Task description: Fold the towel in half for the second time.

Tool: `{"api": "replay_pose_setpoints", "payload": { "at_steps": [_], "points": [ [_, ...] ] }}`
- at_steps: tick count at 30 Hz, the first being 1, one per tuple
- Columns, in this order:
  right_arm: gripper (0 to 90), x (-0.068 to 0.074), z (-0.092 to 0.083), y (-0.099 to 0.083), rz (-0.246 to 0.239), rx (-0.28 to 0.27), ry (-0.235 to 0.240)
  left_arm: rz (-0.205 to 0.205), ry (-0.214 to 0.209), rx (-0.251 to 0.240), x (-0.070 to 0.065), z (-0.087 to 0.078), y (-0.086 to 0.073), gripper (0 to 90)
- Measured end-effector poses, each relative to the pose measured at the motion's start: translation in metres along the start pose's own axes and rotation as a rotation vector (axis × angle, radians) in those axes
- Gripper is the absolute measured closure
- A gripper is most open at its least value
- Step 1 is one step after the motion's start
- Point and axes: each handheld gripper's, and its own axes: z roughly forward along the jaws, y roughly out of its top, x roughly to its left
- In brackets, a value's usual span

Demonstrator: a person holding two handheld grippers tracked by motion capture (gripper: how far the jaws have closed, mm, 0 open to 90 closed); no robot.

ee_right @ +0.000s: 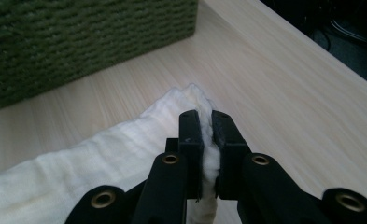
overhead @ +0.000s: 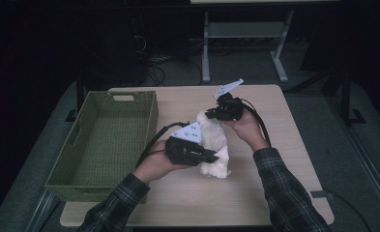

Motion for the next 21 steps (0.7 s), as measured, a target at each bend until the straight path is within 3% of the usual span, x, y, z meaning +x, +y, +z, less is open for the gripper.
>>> {"api": "replay_pose_setpoints", "payload": {
  "at_steps": [9, 21],
  "points": [
    [83.5, 0.017, 0.012, 0.040, -0.056, -0.023, 0.029, 0.003, -0.017, -0.030, 0.009, -0.044, -0.004, 83.0],
    [83.5, 0.041, 0.048, 0.092, -0.085, -0.050, 0.075, 0.007, 0.033, -0.019, 0.017, -0.107, -0.029, 83.0]
  ]
}}
